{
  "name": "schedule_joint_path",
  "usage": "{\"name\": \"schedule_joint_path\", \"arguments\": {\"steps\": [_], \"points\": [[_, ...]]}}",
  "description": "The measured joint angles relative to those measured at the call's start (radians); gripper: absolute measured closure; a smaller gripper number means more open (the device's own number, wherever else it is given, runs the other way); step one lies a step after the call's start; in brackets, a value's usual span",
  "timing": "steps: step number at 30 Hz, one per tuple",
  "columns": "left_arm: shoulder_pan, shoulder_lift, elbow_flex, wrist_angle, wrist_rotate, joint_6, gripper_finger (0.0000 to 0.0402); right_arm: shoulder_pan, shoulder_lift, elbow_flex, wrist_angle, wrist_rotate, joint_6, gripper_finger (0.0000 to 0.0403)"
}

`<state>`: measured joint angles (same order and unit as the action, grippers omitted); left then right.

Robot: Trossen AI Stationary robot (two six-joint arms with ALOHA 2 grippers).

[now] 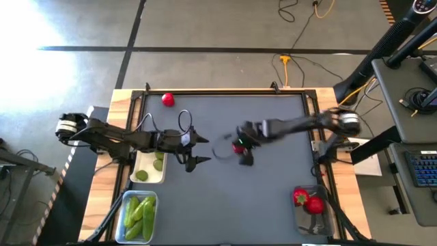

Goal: Sort produce into baskets
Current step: Put the red tomato into the black bin

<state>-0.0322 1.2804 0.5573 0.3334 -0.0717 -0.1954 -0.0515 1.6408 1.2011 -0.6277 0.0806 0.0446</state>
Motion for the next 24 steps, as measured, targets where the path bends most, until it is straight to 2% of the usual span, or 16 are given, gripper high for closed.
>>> {"name": "schedule_joint_path", "arguments": {"steps": [4, 10, 14, 18, 24], "points": [[-0.018, 0.001, -0.02, 0.032, 0.0, 0.003, 0.0035, 0.214, -0.144, 0.0, -0.163, -0.002, 0.29, 0.013], [-0.021, 0.001, -0.009, 0.052, 0.0, 0.024, 0.0035, 0.564, -0.293, 0.0, -0.309, 0.007, 0.914, 0.013], [-0.021, 0.001, 0.005, 0.055, 0.0, 0.009, 0.0035, 0.786, -0.319, -0.001, -0.385, 0.05, 1.321, 0.013], [-0.02, 0.001, 0.005, 0.054, 0.0, 0.02, 0.0035, 0.954, -0.306, -0.001, -0.447, 0.05, 1.685, 0.013], [-0.019, 0.001, 0.005, 0.059, 0.001, 0.046, 0.0035, 1.094, -0.269, -0.002, -0.437, 0.036, 2.001, 0.013]]}}
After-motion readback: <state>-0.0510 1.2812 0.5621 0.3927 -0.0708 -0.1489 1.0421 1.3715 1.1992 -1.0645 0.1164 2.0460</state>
